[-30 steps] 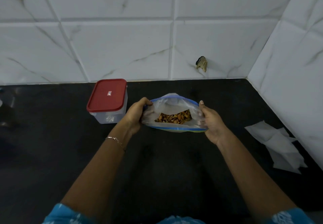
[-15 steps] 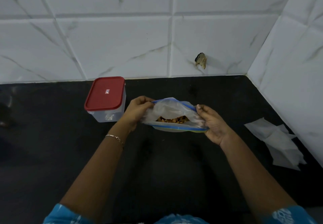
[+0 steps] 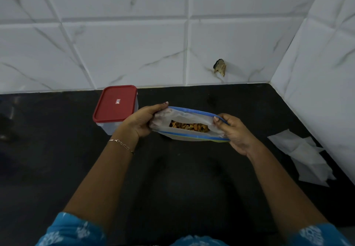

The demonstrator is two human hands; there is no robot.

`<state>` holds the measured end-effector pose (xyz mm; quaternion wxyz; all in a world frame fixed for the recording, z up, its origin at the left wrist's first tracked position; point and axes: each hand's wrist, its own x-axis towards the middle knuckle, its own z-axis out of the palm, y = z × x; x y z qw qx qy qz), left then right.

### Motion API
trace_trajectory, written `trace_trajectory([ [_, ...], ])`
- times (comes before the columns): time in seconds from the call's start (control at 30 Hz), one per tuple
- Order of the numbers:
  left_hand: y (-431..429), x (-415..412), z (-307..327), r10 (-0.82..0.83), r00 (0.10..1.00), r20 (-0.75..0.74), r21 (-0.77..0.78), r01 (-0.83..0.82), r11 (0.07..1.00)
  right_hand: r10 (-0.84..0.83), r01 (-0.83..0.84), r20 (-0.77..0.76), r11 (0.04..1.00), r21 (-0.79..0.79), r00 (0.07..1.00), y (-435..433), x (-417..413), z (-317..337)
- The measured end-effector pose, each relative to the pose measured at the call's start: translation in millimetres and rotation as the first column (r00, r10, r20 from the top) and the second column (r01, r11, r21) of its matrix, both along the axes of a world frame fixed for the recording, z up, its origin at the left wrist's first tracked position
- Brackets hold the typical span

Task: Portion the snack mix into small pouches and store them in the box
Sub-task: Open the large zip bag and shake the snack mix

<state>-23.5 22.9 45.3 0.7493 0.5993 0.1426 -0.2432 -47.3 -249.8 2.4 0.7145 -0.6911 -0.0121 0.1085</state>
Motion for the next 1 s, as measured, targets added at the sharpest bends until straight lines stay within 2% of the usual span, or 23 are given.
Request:
trace_trajectory([
  [0.1, -0.6, 0.5, -4.9, 0.028, 0.996, -0.090, -0.140, -0.041, 0.989, 0.017, 0.021, -0.210, 0.984, 0.177, 0.977, 0.7, 2.1, 1.4],
  [0.23, -8.6, -0.6, -18.6, 0.041, 0.991, -0.126, -0.260, -0.073, 0.963, -0.090, 0.260, -0.430, 0.898, 0.354, 0.898, 13.4, 3.5, -6.0],
  [0.33, -16.1, -6.5, -23.2, 0.074, 0.993, -0.096, -0.328, -0.102, 0.939, -0.136, 0.369, -0.484, 0.826, 0.426, 0.864, 24.1, -1.8, -0.9],
  [0.47, -6.5, -15.0, -29.4, 0.237, 0.971, 0.021, -0.484, -0.198, 0.853, -0.131, 0.383, -0.422, 0.707, 0.595, 0.897, 21.3, -10.1, 3.2],
  [0.53, -2.0, -25.4, -36.0, 0.313, 0.948, 0.056, -0.487, -0.248, 0.837, -0.161, 0.388, -0.414, 0.739, 0.551, 0.896, 19.5, -18.7, 3.8],
  [0.63, -7.5, -45.2, -49.0, 0.398, 0.909, 0.124, -0.417, -0.316, 0.852, -0.286, 0.464, -0.446, 0.808, 0.364, 0.848, 24.6, -37.4, -1.6],
  [0.73, -25.0, -65.8, -58.7, 0.582, 0.813, 0.036, -0.261, -0.554, 0.790, -0.435, 0.636, -0.551, 0.731, 0.246, 0.712, 37.1, -55.6, -6.9],
  [0.8, -36.6, -75.5, -61.3, 0.663, 0.746, -0.064, -0.178, -0.662, 0.728, -0.459, 0.694, -0.608, 0.685, 0.223, 0.648, 45.2, -63.8, -11.9],
  [0.87, -43.8, -81.4, -58.7, 0.666, 0.730, -0.152, -0.183, -0.683, 0.707, -0.436, 0.692, -0.624, 0.679, 0.245, 0.649, 52.8, -69.1, -12.9],
  [1.0, -52.3, -86.9, -43.6, 0.577, 0.789, -0.209, -0.256, -0.614, 0.746, -0.422, 0.696, -0.633, 0.665, 0.271, 0.649, 57.2, -70.4, -10.3],
])
